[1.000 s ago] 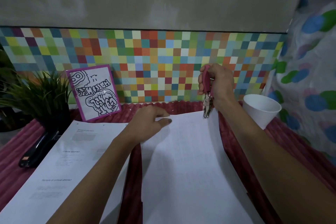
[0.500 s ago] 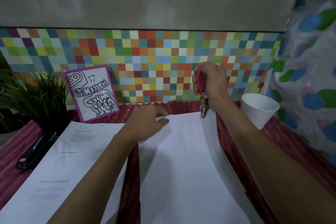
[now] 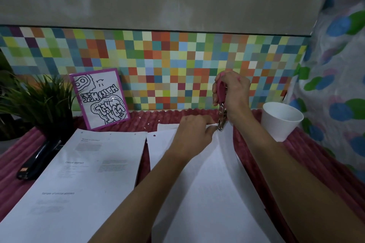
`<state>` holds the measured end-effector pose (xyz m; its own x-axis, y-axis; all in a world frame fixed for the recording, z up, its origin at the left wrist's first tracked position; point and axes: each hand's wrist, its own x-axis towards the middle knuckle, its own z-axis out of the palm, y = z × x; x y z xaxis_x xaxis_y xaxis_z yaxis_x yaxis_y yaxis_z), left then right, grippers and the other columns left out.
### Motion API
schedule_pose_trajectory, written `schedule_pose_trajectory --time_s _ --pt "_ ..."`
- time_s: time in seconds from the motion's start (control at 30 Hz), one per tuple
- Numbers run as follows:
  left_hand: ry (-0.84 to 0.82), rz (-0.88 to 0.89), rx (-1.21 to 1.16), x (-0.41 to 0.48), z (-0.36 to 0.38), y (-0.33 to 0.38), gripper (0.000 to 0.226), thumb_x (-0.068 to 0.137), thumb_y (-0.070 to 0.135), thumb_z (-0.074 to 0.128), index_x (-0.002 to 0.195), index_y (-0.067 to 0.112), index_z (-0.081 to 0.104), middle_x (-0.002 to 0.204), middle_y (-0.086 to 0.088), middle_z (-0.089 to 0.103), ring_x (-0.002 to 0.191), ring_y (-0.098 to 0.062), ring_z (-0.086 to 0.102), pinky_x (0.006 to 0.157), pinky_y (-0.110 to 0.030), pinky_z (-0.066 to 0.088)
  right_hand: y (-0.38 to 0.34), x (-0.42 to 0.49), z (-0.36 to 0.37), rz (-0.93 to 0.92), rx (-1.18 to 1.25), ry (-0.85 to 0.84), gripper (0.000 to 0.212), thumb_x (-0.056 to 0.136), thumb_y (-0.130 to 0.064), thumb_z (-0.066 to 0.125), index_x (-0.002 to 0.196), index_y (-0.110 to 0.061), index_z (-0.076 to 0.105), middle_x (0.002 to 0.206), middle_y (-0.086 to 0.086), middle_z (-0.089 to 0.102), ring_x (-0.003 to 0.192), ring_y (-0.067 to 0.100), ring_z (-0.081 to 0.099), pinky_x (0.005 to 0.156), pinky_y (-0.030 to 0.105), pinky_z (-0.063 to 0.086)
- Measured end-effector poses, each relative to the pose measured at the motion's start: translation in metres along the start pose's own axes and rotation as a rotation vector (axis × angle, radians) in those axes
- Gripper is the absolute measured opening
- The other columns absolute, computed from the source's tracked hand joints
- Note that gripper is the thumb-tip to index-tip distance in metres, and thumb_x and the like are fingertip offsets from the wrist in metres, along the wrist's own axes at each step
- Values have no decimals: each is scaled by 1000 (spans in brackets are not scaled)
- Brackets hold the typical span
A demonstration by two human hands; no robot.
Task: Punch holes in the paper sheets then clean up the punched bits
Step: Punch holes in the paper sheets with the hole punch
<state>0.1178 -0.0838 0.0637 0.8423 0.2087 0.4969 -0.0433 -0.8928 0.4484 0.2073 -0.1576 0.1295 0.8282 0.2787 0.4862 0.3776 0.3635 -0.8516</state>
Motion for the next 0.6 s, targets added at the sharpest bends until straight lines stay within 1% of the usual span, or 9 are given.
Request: schedule_pose_trajectory --time_s 0.07,0.13,0.23,0.3,0.37,0.43,0.5,0.6 --pt "-7 -31 -27 -1 -1 -1 19 93 27 61 94 11 73 89 0 74 77 -16 65 73 -20 41 2 -1 0 -20 -2 5 22 79 -15 45 68 -2 58 58 18 52 41 27 42 40 31 39" --pt "-7 -41 -25 -2 -1 -1 18 94 25 61 92 11 73 87 -1 73 75 -16 64 71 -18 38 3 -1 1 -40 -15 14 22 80 -14 45 67 -1 57 58 20 52 42 28 42 41 30 39" --pt "5 -36 -12 -2 1 -1 17 94 23 61 92 10 72 86 -2 73 74 -16 63 70 -18 39 4 -1 2 -41 -21 34 24 81 -12 45 69 7 56 59 22 51 44 31 41 40 31 37" --pt "6 -29 -5 -2 1 -1 18 94 23 62 94 9 73 87 -3 74 75 -17 65 71 -19 42 5 -2 3 -35 -20 40 26 81 -11 46 71 11 54 59 22 50 44 30 40 40 31 36" --pt "4 -9 11 -2 1 -1 18 93 22 62 95 8 74 88 -4 75 76 -19 66 73 -23 47 7 -1 3 -18 -5 57 28 79 -11 46 70 15 51 56 20 47 40 27 38 40 31 34" --pt "-9 7 28 -3 1 -1 19 93 22 62 95 8 74 89 -5 75 77 -20 66 75 -25 49 10 0 2 9 31 70 30 76 -11 47 70 17 49 52 15 45 37 24 36 39 33 32" --pt "-32 9 28 -5 1 0 20 93 22 61 99 8 74 94 -4 75 80 -20 66 75 -23 45 13 -1 0 29 47 49 29 75 -12 48 68 16 49 50 14 46 37 24 36 40 33 32" --pt "-61 -7 -2 -6 0 1 21 94 22 60 103 8 73 100 -3 75 85 -19 67 77 -20 41 14 1 -5 95 88 -79 24 78 -16 48 70 6 57 55 16 51 40 25 40 43 33 38"
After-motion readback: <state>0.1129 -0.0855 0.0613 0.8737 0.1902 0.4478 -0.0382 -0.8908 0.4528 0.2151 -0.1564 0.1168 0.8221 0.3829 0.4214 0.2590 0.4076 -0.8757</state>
